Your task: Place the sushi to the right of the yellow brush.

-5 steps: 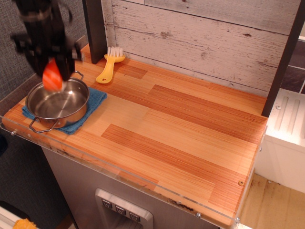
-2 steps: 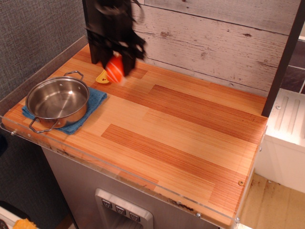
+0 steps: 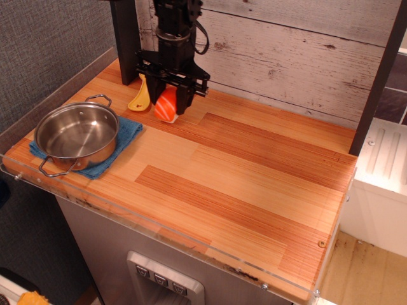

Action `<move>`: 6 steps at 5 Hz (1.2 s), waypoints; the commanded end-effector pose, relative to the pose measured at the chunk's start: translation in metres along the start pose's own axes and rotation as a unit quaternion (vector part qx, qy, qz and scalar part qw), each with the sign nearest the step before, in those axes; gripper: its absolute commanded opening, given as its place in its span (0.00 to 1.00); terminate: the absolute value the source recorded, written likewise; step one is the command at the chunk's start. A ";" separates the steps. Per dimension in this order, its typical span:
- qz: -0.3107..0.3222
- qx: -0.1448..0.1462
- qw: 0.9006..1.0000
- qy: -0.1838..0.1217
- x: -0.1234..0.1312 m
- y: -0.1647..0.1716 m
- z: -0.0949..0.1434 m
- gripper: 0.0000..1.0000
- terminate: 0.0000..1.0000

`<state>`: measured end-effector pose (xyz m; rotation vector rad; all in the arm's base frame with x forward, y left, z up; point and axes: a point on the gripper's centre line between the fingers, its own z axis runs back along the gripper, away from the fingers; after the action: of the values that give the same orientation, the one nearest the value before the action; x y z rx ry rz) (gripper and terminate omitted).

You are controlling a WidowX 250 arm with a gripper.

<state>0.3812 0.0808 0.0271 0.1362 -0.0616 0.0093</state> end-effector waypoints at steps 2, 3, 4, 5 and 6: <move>-0.006 -0.007 1.000 -0.013 0.015 -0.009 0.007 0.00 0.00; -0.004 -0.019 1.000 -0.017 0.015 -0.005 0.010 1.00 0.00; -0.004 -0.021 0.999 -0.026 0.015 0.000 0.022 1.00 0.00; 0.011 -0.022 0.998 -0.053 0.011 0.007 0.049 1.00 0.00; 0.013 -0.030 0.996 -0.078 -0.004 0.014 0.085 1.00 0.00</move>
<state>0.3718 0.0802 0.0968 0.0526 -0.1697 0.0332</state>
